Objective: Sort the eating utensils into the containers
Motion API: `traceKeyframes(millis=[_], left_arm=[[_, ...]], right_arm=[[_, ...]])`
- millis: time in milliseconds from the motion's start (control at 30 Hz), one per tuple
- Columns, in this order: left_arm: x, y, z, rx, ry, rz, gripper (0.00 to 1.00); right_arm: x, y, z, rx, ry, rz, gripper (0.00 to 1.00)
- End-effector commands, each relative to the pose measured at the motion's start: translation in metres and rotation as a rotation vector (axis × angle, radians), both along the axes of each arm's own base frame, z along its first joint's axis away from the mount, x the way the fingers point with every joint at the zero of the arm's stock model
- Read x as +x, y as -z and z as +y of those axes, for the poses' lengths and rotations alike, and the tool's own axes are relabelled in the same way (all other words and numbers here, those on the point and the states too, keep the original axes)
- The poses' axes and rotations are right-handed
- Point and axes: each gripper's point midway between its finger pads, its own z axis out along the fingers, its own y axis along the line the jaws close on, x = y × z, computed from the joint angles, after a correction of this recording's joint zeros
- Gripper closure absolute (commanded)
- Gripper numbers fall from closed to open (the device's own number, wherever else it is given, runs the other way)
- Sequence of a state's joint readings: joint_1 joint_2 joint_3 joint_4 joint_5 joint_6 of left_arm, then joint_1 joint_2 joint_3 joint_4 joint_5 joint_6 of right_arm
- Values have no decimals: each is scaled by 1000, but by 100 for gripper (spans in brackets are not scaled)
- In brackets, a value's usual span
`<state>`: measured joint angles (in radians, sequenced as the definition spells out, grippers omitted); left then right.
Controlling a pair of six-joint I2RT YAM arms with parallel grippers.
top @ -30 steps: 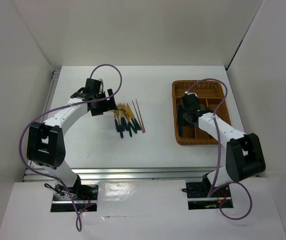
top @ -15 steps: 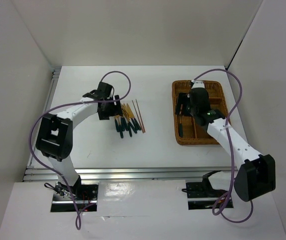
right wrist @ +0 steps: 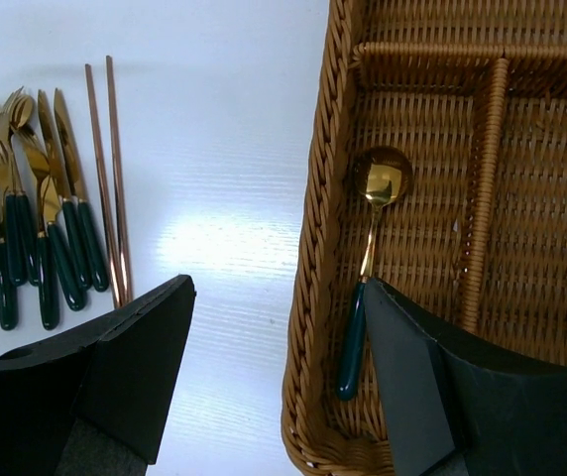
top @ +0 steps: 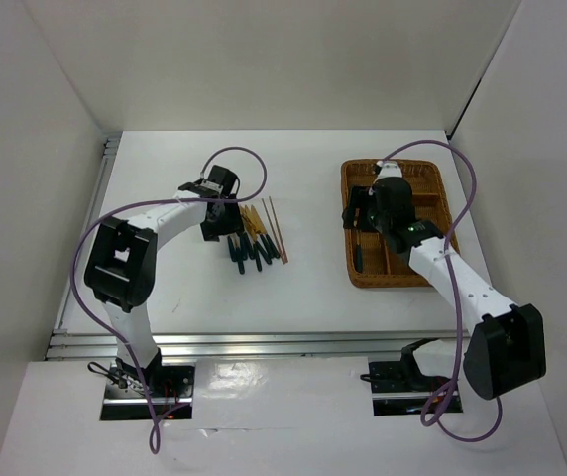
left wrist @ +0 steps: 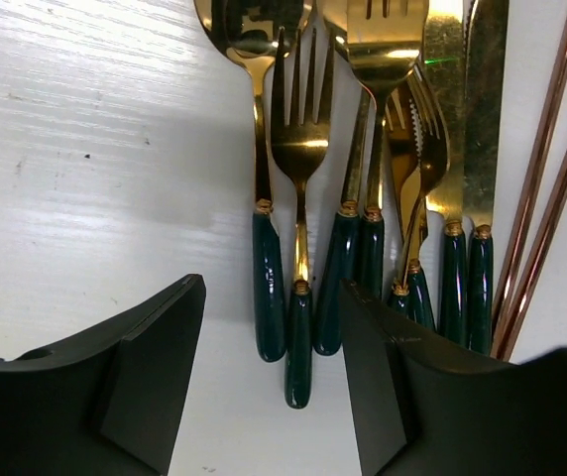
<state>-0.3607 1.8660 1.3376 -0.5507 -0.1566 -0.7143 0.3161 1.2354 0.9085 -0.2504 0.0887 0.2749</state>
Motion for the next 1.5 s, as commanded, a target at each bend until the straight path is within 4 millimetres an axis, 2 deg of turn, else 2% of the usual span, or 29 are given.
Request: traceKeyframes(millis=[0, 167, 367, 533, 600, 700, 933, 967, 1000, 1033, 1133, 1200, 1367, 1467], left_arm=[[5, 0, 7, 32, -43, -7, 30], [8, 14, 11, 46, -53, 29, 33], [9, 16, 17, 38, -68, 33, 36], [11, 19, 17, 42, -59, 31, 40], [11, 24, 23, 57, -63, 39, 42], [7, 34, 24, 69, -62, 70, 42], [8, 40, 25, 89, -35, 95, 42], [11, 41, 24, 88, -35, 94, 43], [5, 42, 28, 106, -37, 119, 45], [9, 43, 29, 120, -32, 114, 47], [4, 43, 33, 140, -35, 133, 54], [0, 47, 36, 152, -37, 142, 61], [-3, 49, 37, 155, -37, 151, 74], [-2, 45, 37, 152, -37, 141, 75]], right_arm=[[10, -5, 6, 19, -16, -39, 23], [12, -2, 8, 20, -24, -28, 23], [14, -7, 9, 23, -24, -38, 23], [12, -5, 8, 20, -24, -29, 23], [12, -2, 10, 30, -27, -17, 23], [12, -2, 10, 30, -27, -17, 23], [12, -2, 10, 30, -27, -17, 23], [12, -2, 11, 37, -22, -15, 23], [12, -2, 11, 38, -22, -15, 23], [12, -2, 12, 42, -30, -14, 23], [11, -2, 14, 48, -40, -12, 23], [12, -4, 16, 56, -48, -20, 23], [11, -12, 35, 119, -140, -39, 23], [10, -15, 52, 174, -214, -41, 23]])
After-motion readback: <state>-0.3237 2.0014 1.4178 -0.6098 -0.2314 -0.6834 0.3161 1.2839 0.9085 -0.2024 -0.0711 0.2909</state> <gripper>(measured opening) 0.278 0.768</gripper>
